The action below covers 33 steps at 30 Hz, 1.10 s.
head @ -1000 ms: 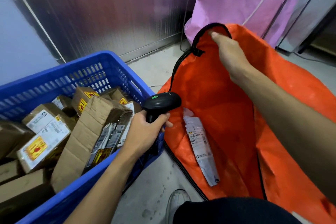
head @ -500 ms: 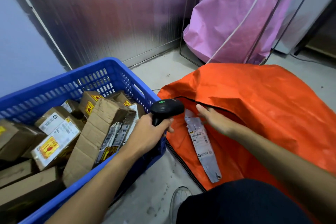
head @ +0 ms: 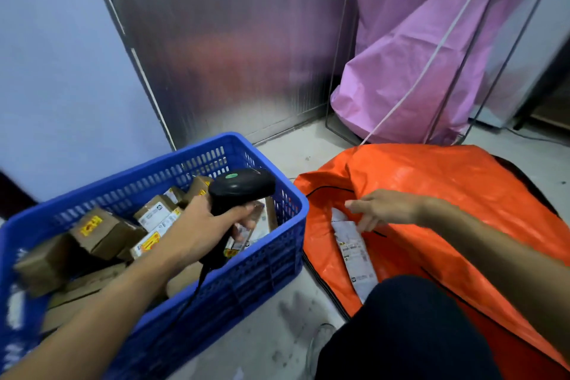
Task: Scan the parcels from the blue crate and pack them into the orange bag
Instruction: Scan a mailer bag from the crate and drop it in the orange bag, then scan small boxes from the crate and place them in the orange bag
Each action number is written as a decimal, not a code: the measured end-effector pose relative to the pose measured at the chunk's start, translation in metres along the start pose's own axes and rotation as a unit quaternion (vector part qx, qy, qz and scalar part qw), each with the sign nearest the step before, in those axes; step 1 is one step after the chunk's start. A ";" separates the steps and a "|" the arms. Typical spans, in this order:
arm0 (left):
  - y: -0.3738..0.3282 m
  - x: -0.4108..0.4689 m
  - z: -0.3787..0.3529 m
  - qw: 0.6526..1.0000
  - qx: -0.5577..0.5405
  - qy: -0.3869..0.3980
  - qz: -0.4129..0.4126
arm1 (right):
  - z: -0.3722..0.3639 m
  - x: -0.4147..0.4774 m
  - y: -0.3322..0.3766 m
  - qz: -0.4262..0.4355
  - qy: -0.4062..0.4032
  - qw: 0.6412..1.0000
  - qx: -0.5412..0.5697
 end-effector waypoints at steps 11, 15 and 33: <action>0.059 -0.090 0.094 0.981 -0.100 -0.139 0.086 | -0.021 -0.030 0.160 0.134 -0.021 0.991 -0.022; 0.081 -0.088 0.116 0.975 -0.113 -0.161 0.100 | -0.060 -0.008 0.213 0.172 -0.009 0.981 -0.091; 0.115 -0.058 0.131 0.978 -0.111 -0.139 0.106 | -0.134 0.128 0.173 0.059 -0.037 0.987 -0.147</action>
Point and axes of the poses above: each hand's wrist, its own x-axis towards the middle knuckle, its own z-axis out of the back of the hand, y = z × x, the point moved 9 cm from there along x, towards the middle knuckle, and after that the axes turned 10 degrees about x, right-handed, at the moved point
